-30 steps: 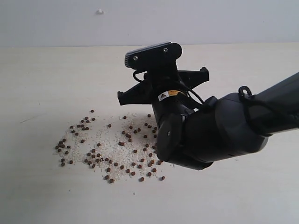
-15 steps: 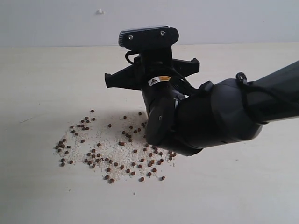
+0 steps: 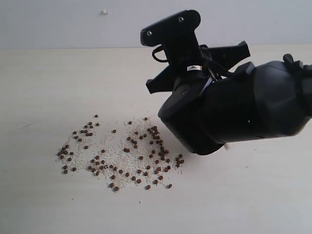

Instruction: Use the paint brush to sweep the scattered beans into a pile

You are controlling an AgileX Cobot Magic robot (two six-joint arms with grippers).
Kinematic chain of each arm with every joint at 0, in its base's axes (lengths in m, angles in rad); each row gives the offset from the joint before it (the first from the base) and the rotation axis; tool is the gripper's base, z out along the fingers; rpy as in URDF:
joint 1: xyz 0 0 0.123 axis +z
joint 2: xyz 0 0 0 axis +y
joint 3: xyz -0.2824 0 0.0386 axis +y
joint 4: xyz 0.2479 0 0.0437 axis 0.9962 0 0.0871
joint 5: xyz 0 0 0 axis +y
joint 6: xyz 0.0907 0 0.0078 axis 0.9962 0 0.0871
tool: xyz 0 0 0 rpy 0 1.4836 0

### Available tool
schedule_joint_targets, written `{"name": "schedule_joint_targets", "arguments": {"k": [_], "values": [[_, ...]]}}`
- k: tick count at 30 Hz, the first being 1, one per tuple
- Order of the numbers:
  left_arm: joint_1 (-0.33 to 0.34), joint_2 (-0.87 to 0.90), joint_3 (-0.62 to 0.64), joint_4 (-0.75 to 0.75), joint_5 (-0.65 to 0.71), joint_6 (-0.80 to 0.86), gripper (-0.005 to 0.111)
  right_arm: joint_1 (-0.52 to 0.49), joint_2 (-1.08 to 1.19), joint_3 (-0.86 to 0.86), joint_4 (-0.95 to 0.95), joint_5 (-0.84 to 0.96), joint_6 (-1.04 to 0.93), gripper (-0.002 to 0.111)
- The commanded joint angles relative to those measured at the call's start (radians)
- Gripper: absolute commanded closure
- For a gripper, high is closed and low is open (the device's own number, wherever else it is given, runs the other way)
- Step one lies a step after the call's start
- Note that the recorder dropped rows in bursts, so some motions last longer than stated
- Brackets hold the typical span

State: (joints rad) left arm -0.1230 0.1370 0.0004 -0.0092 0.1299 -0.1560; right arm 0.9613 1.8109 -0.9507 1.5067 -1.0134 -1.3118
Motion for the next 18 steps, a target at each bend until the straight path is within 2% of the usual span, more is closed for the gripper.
{"name": "schedule_joint_targets", "arguments": {"k": [1, 4, 8, 13, 18], "values": [[-0.006, -0.004, 0.0, -0.006, -0.004, -0.007, 0.107, 0.003, 0.031, -0.004, 0.084, 0.182, -0.046, 0.108], [-0.006, -0.004, 0.0, -0.006, -0.004, -0.007, 0.107, 0.003, 0.038, -0.004, 0.049, 0.341, 0.05, 0.108], [-0.016, -0.004, 0.0, -0.006, -0.004, -0.007, 0.107, 0.003, 0.04, -0.004, -0.085, 0.424, 0.282, 0.108], [-0.071, -0.004, 0.0, -0.006, -0.004, -0.007, 0.107, 0.003, 0.04, -0.004, -0.236, 0.4, 0.517, 0.108], [-0.148, -0.004, 0.0, -0.006, -0.004, -0.007, 0.107, 0.003, 0.044, -0.004, -0.261, 0.321, 0.632, 0.108]]}}
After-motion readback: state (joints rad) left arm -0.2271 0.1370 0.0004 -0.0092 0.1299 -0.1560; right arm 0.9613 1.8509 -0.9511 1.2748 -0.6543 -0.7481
